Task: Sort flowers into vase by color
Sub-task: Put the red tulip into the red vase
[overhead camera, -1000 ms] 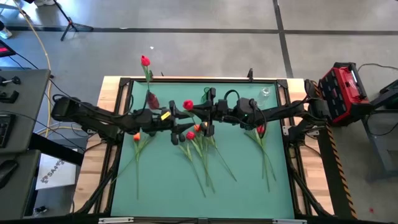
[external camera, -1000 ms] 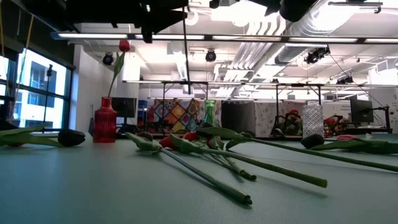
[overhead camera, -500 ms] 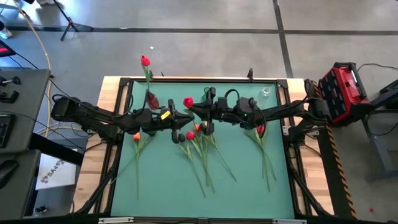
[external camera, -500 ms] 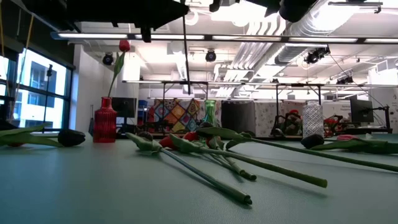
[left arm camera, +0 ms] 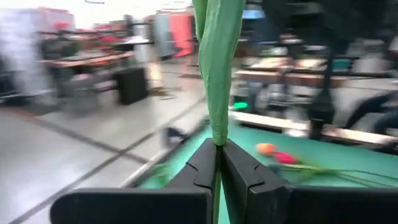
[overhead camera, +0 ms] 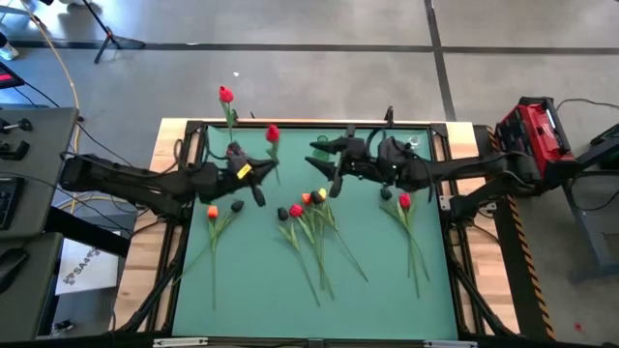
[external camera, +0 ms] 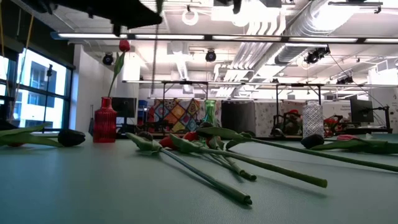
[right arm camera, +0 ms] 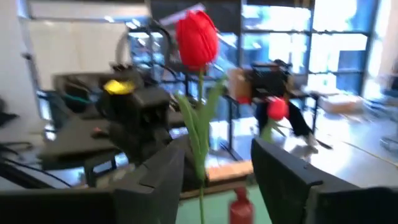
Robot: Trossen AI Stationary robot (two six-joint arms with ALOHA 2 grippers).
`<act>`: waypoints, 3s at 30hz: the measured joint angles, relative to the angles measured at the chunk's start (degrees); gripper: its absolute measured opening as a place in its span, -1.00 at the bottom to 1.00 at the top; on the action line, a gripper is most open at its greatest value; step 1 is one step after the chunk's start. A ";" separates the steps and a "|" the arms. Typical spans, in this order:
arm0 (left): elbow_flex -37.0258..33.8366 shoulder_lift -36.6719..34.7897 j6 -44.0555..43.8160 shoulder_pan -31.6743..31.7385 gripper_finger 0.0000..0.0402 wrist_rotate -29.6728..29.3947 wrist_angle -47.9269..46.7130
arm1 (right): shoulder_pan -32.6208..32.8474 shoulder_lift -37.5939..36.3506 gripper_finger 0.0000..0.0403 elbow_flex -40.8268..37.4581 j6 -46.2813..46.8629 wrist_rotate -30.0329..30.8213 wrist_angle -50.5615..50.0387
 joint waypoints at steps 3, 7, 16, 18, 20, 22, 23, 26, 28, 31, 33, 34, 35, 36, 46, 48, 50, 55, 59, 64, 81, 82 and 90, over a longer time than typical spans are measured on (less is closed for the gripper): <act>-2.31 -4.62 1.55 -0.11 -1.00 -7.18 0.14 | 0.85 -1.88 -0.06 -2.19 -0.01 3.23 -1.63; -6.37 -11.49 3.20 -0.11 -1.00 -10.52 1.93 | 2.17 -5.26 -0.06 -7.48 0.20 7.04 -1.00; -12.96 -21.24 3.21 -0.04 -1.00 -14.38 2.08 | 3.58 -13.04 -0.06 -22.60 6.73 12.60 2.94; -13.39 -22.31 4.31 -0.02 -1.00 -15.50 1.63 | 3.60 -13.74 -0.06 -24.65 8.90 11.89 2.22; -13.37 -22.91 5.92 -0.02 -1.00 -16.64 2.32 | 3.60 -13.83 -0.07 -26.20 11.27 10.36 1.97; -13.37 -23.41 7.51 0.15 -1.00 -17.05 3.03 | 3.60 -13.85 -0.07 -26.93 13.01 9.46 1.66; -13.37 -23.70 8.11 0.33 -1.00 -17.20 3.01 | 3.72 -13.81 -0.07 -26.98 13.69 9.40 1.28; -13.37 -24.13 8.34 1.19 -1.00 -17.96 1.53 | 4.21 -13.66 -0.07 -27.00 14.38 9.61 0.75; -13.37 -24.09 8.27 2.11 -1.00 -18.09 0.51 | 4.34 -13.68 -0.07 -27.00 13.98 9.64 1.11; -13.37 -24.10 8.85 3.74 -1.00 -18.08 0.30 | 4.34 -13.68 -0.07 -27.00 13.89 9.66 1.22; -13.25 -24.39 10.12 4.71 -1.00 -18.05 0.99 | 4.34 -13.68 -0.07 -27.00 13.45 10.40 1.22; -12.85 -24.88 10.82 5.07 -1.00 -17.90 0.76 | 4.34 -13.68 -0.07 -27.00 13.37 10.76 1.20; -12.28 -25.30 11.56 5.34 -1.00 -17.69 0.93 | 4.34 -13.68 -0.07 -27.00 13.23 10.76 1.22; -11.75 -25.63 12.21 5.43 -1.00 -17.48 1.31 | 4.34 -13.68 -0.07 -27.00 13.01 10.78 1.22; -11.32 -27.21 10.65 5.68 -1.00 -18.12 -3.96 | 4.34 -13.64 -0.07 -27.00 11.92 10.83 -0.15; -11.32 -27.45 10.56 5.68 -1.00 -18.14 -4.12 | 4.34 -13.63 -0.07 -27.00 11.70 10.84 -0.14; -11.32 -28.04 10.63 5.68 -1.00 -18.15 -4.14 | 4.34 -13.63 -0.07 -27.00 11.50 10.84 -0.14; -11.32 -30.70 11.70 5.68 -1.00 -19.19 -5.21 | 4.46 -13.63 -0.07 -27.00 11.98 10.86 -0.57; -11.32 -32.65 10.19 5.68 -1.00 -19.51 -8.39 | 4.61 -13.61 -0.07 -27.00 12.13 10.95 -1.43; -11.32 -34.44 10.44 5.68 -1.00 -22.33 -9.62 | 4.61 -13.61 -0.07 -27.00 11.99 11.00 -1.39; -11.32 -34.05 7.38 12.55 -1.00 -22.50 -9.35 | 4.61 -13.61 -0.07 -26.99 11.88 11.02 -0.61; -11.32 -33.59 6.66 13.68 -1.00 -21.41 -9.12 | 4.61 -13.61 -0.07 -27.00 11.75 11.03 -0.54; -11.32 -30.19 2.68 20.96 -1.00 -14.25 -8.54 | 4.61 -13.61 -0.07 -26.98 11.31 11.04 -0.19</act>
